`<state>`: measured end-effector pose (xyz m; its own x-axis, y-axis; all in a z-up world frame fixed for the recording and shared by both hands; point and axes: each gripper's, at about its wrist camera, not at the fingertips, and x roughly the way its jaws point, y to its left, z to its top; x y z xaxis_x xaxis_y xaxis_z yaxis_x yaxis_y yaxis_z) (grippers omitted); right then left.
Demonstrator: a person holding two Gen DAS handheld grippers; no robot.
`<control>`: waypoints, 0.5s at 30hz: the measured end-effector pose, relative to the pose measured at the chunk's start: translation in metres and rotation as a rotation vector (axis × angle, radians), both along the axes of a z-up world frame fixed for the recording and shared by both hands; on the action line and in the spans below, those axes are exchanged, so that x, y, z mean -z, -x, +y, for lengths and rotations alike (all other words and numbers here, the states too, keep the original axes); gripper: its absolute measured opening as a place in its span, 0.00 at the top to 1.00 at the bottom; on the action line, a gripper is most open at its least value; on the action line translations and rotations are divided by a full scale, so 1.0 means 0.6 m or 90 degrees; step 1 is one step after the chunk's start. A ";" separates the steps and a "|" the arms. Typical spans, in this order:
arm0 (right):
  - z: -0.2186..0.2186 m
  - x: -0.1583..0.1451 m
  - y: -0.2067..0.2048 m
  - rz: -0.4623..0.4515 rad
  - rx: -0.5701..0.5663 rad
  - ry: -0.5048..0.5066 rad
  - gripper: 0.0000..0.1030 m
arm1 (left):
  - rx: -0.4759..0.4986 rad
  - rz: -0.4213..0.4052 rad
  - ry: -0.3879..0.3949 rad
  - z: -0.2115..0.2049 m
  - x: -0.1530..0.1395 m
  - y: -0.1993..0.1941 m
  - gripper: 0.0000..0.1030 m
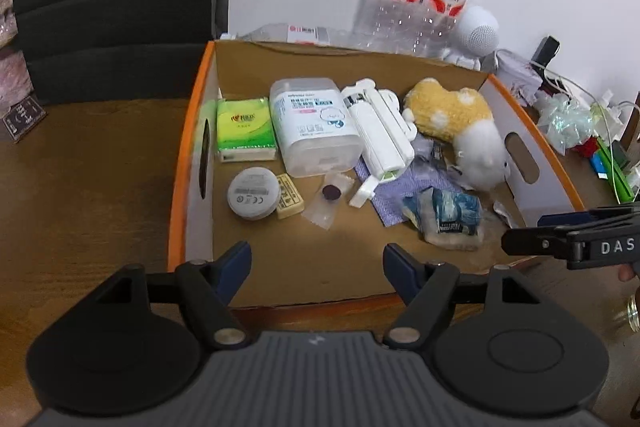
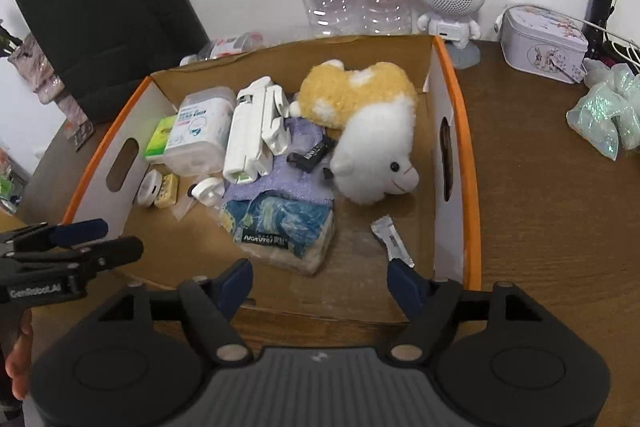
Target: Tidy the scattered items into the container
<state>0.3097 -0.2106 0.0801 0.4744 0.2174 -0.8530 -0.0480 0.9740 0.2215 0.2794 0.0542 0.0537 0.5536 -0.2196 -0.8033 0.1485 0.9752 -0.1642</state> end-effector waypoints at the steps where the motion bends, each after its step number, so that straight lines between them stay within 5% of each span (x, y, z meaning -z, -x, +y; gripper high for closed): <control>1: 0.002 0.000 -0.005 0.009 0.003 0.004 0.28 | -0.005 0.004 0.005 0.002 -0.002 -0.002 0.26; 6: 0.011 -0.028 -0.016 0.034 0.017 0.017 0.27 | -0.037 -0.008 0.013 0.002 -0.047 0.006 0.21; 8: 0.018 -0.058 0.001 0.008 0.010 0.013 0.23 | -0.052 -0.038 0.015 0.002 -0.084 0.023 0.00; 12: 0.032 -0.107 0.053 -0.043 -0.007 0.038 0.17 | -0.034 -0.053 0.013 -0.012 -0.132 0.077 0.00; 15: 0.033 -0.134 0.094 -0.083 0.007 0.052 0.16 | -0.033 -0.092 -0.040 -0.033 -0.155 0.140 0.00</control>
